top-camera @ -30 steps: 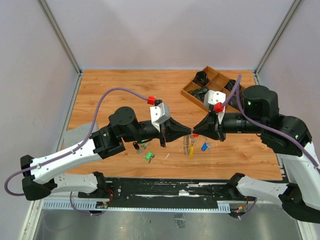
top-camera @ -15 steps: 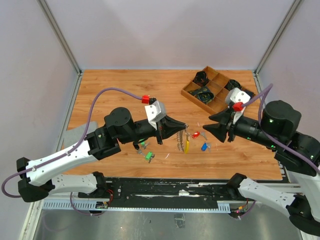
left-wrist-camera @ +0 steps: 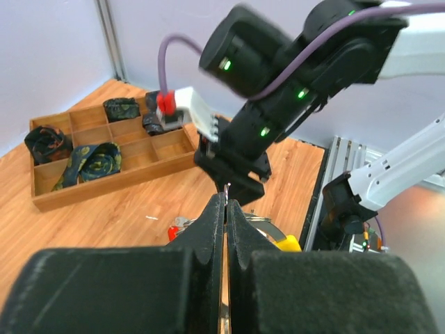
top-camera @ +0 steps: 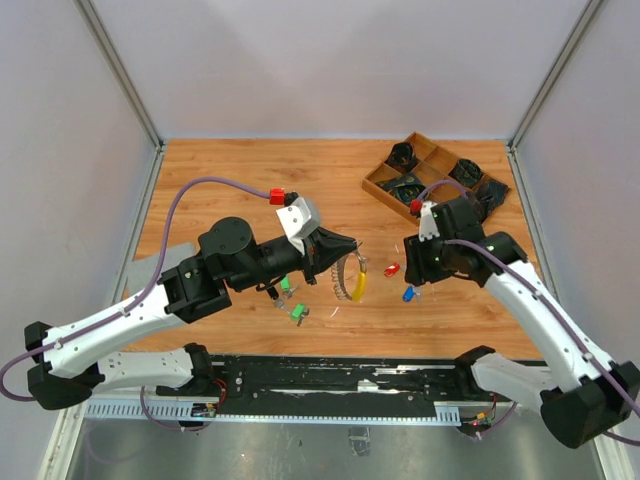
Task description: Put the keys on the keyring
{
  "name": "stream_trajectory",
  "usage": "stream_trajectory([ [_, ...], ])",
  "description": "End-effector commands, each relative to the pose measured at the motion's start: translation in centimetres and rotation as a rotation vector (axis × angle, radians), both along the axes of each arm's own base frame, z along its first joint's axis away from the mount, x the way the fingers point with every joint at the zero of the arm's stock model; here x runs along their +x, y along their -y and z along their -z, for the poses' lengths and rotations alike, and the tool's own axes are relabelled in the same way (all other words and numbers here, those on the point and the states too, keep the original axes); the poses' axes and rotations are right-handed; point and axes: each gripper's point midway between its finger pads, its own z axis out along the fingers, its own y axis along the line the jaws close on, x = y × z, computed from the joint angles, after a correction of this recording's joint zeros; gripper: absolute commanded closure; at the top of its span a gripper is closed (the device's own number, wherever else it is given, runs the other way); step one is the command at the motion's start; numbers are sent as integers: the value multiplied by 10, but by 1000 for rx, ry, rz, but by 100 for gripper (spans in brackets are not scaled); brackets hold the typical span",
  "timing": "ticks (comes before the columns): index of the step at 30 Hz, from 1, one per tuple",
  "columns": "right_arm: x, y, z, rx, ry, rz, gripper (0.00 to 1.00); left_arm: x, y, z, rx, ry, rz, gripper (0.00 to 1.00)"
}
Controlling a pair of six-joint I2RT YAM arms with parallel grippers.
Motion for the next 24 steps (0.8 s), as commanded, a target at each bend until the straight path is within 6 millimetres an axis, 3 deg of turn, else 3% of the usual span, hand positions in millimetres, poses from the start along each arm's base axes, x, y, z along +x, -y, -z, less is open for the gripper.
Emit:
stream_trajectory([
  [1, 7, 26, 50, -157, -97, 94, 55, 6, -4, -5, -19, -4, -38, 100],
  [6, 15, 29, 95, -255, -212, 88, 54, 8, -3, -6, -12, -4, -44, 99],
  [11, 28, 28, 125, -295, -266, 63, 55, 7, -2, -5, -3, -13, -38, 100],
  [19, 34, 40, 149, -333, -343, 32, 65, 4, -10, -8, -13, -24, -42, 99],
  [24, 42, 37, 154, -302, -346, 17, 67, 3, -9, -6, -5, -30, -36, 100],
])
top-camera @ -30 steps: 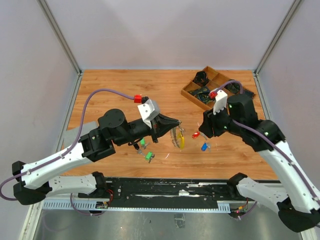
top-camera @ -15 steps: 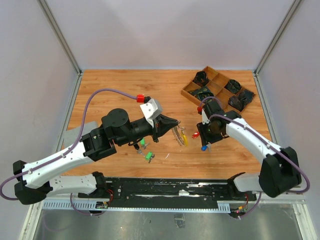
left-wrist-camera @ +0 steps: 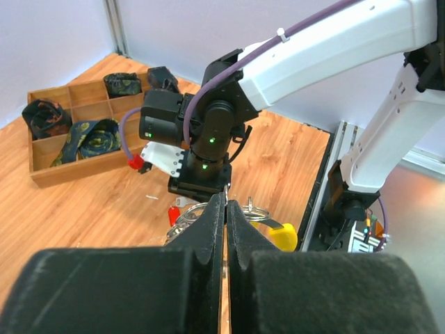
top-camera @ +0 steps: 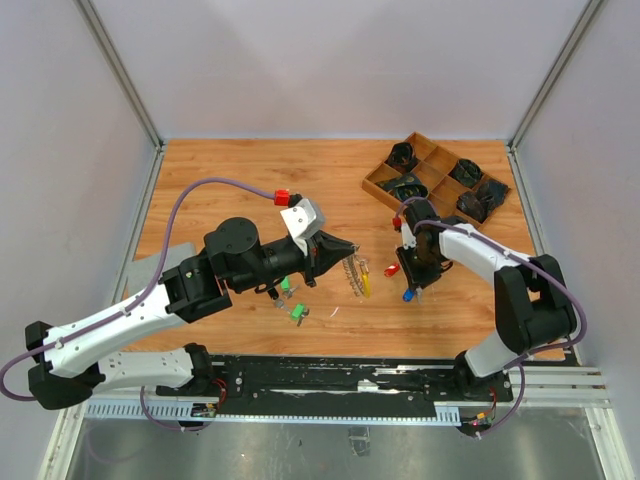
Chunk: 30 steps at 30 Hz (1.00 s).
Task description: Put the keys on the keyring
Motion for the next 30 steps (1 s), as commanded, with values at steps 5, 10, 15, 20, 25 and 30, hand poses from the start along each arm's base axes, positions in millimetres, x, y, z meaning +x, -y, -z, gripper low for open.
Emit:
stream_trajectory([
  [5, 20, -5, 3, 43, 14, -20, 70, -2, -5, -24, -55, 15, -2, 100],
  [10, 21, -6, 8, 52, 2, -22, 76, -2, -5, -24, -57, 14, -1, 99],
  [15, 21, -7, 10, 58, -11, -25, 82, -2, -5, -24, -59, 13, -1, 99],
  [20, 23, -7, 8, 56, -4, -25, 87, -2, -5, -23, -61, 13, 1, 100],
  [25, 24, -7, 2, 61, 11, -28, 83, -3, -4, -21, -59, 12, 4, 100],
  [30, 24, -7, -3, 61, 23, -28, 82, -2, -4, -21, -59, 14, 3, 100],
])
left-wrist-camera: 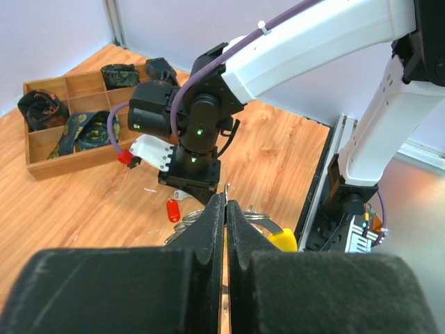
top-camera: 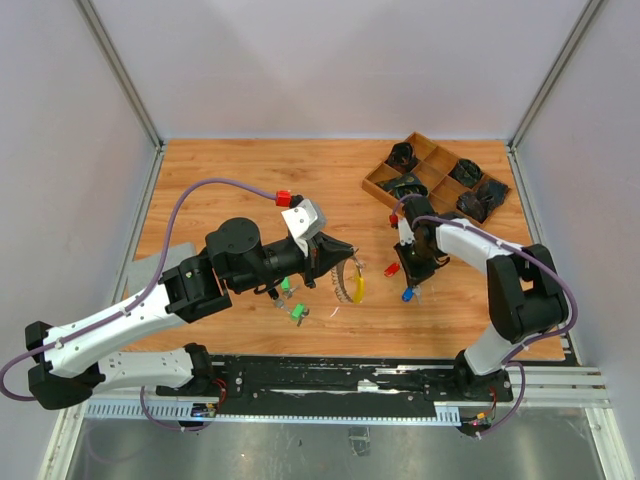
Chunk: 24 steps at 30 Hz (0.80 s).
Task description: Put the keys on the keyring
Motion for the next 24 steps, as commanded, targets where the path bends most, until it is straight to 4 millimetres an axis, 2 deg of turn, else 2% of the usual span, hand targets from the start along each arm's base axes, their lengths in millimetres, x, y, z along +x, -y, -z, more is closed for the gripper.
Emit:
stream_trajectory([
  [1, 9, 1, -16, 15, 42, 5, 83, -1, -2, -26, -76, 31, 3, 99],
  [9, 8, 1, -12, 15, 29, 4, 89, -2, 1, -25, -73, 29, 17, 99],
  [16, 8, 2, -8, 5, 19, 5, 82, -4, -1, -26, -77, 28, 19, 99],
  [24, 7, 1, -4, 7, 4, -1, 86, -4, -1, -28, -80, 28, 22, 100],
])
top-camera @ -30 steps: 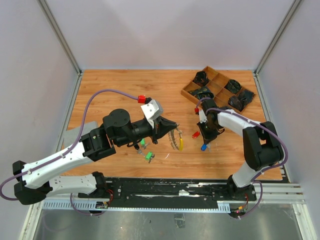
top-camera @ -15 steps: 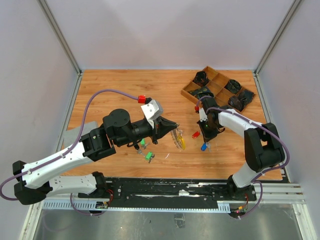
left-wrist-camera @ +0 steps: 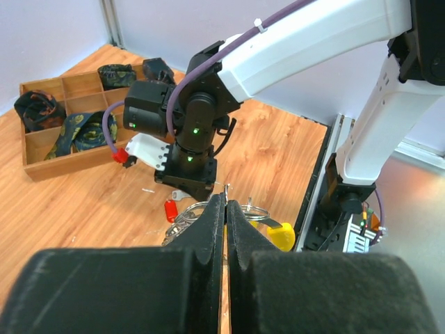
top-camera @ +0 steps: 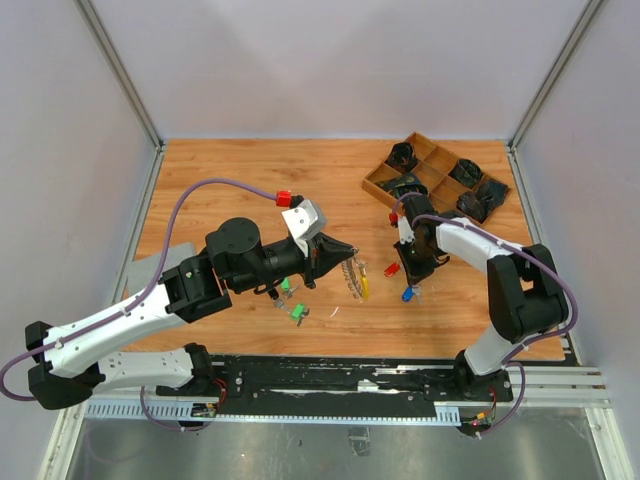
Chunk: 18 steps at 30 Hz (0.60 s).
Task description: Put the keys on the keyring
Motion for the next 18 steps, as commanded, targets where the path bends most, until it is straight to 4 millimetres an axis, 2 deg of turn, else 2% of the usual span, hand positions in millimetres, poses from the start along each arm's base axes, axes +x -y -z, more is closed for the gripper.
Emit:
stream_trajectory([
  [1, 3, 2, 1, 2, -13, 0, 86, -2, -2, -28, -81, 28, 11, 100],
  [5, 2, 1, 3, 11, -24, -1, 87, -3, -1, -28, -80, 27, 17, 100],
  [7, 3, 0, 3, 15, -20, -1, 91, -4, -1, -28, -80, 27, 17, 100],
  [10, 5, 0, -3, 20, 3, 2, 98, -3, -3, -29, -82, 28, 12, 100],
  [12, 7, 0, -11, 23, 25, 3, 99, -3, -3, -30, -84, 28, 11, 100],
  [15, 9, -3, -31, 51, 76, -15, 99, -2, -4, -29, -82, 28, 4, 100],
  [18, 10, -13, -61, 124, 142, -47, 99, 0, -4, -28, -78, 26, -5, 99],
])
